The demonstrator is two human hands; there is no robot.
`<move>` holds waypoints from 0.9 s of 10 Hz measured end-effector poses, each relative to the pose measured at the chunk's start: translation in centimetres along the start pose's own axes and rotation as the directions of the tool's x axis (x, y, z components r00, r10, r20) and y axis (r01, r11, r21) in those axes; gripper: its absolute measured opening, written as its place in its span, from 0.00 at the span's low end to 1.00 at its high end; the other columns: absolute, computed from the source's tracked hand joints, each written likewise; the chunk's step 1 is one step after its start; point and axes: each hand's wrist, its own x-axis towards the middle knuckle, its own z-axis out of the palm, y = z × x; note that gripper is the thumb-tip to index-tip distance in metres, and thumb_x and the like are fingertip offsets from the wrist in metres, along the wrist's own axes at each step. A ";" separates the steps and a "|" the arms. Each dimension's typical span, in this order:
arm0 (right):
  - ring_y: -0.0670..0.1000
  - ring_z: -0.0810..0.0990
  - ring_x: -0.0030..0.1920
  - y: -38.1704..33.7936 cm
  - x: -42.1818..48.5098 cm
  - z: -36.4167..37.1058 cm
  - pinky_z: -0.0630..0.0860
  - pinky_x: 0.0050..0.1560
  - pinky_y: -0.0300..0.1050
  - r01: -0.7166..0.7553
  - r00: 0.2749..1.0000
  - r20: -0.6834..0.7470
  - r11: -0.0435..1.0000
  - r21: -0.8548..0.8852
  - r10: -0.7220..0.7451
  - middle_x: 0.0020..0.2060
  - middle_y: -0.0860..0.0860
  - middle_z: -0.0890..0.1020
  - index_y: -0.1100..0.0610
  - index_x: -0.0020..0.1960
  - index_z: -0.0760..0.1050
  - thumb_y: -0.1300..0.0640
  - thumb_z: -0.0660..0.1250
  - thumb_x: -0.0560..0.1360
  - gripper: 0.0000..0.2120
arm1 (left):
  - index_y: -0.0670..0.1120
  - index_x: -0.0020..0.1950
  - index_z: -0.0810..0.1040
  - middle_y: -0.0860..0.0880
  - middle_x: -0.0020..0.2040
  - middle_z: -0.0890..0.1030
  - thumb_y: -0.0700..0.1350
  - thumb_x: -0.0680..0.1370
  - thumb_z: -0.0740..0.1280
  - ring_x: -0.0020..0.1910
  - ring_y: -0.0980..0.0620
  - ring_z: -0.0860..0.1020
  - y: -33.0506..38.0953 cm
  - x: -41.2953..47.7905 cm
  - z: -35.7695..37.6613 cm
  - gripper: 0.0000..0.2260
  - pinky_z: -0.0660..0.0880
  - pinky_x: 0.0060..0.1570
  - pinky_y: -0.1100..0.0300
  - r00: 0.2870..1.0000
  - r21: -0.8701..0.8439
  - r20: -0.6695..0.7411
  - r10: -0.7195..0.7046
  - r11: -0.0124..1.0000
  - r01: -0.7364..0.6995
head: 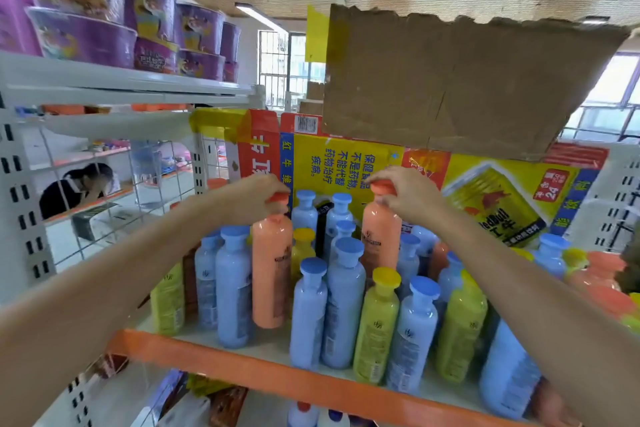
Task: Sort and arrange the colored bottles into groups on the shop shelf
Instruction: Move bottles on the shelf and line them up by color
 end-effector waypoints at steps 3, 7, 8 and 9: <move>0.53 0.76 0.59 -1.7 4.1 -6.3 0.73 0.60 0.55 0.081 0.982 -0.178 0.990 0.119 -0.059 0.56 0.49 0.80 0.44 0.55 0.78 0.59 0.67 0.69 0.17 | 0.45 0.61 0.77 0.51 0.52 0.77 0.47 0.76 0.65 0.49 0.53 0.75 1.2 0.9 -7.0 0.14 0.67 0.44 0.65 0.974 -0.108 -0.227 0.001 0.994 -0.027; 0.50 0.76 0.58 -5.5 9.4 -7.0 0.72 0.61 0.52 0.172 0.959 -0.260 0.964 0.204 -0.116 0.57 0.48 0.80 0.48 0.59 0.77 0.61 0.67 0.73 0.17 | 0.40 0.58 0.78 0.43 0.56 0.80 0.42 0.76 0.66 0.48 0.54 0.73 -0.2 1.5 -12.6 0.13 0.66 0.48 0.63 0.916 -0.284 -0.386 -0.112 0.959 -0.003; 0.51 0.76 0.57 -6.7 11.1 -5.8 0.73 0.61 0.51 0.196 0.954 -0.271 0.951 0.240 -0.128 0.57 0.50 0.80 0.51 0.59 0.77 0.62 0.68 0.72 0.16 | 0.40 0.58 0.78 0.46 0.54 0.79 0.42 0.76 0.66 0.48 0.54 0.74 -1.9 2.1 -13.1 0.12 0.67 0.48 0.61 0.908 -0.338 -0.395 -0.142 0.941 0.000; 0.50 0.76 0.54 -8.0 13.0 -4.6 0.73 0.58 0.47 0.213 0.957 -0.253 0.939 0.272 -0.144 0.55 0.52 0.79 0.51 0.57 0.77 0.63 0.70 0.71 0.16 | 0.40 0.57 0.78 0.46 0.51 0.79 0.41 0.75 0.67 0.48 0.53 0.74 -3.5 2.8 -13.6 0.12 0.69 0.48 0.61 0.899 -0.376 -0.408 -0.158 0.927 -0.008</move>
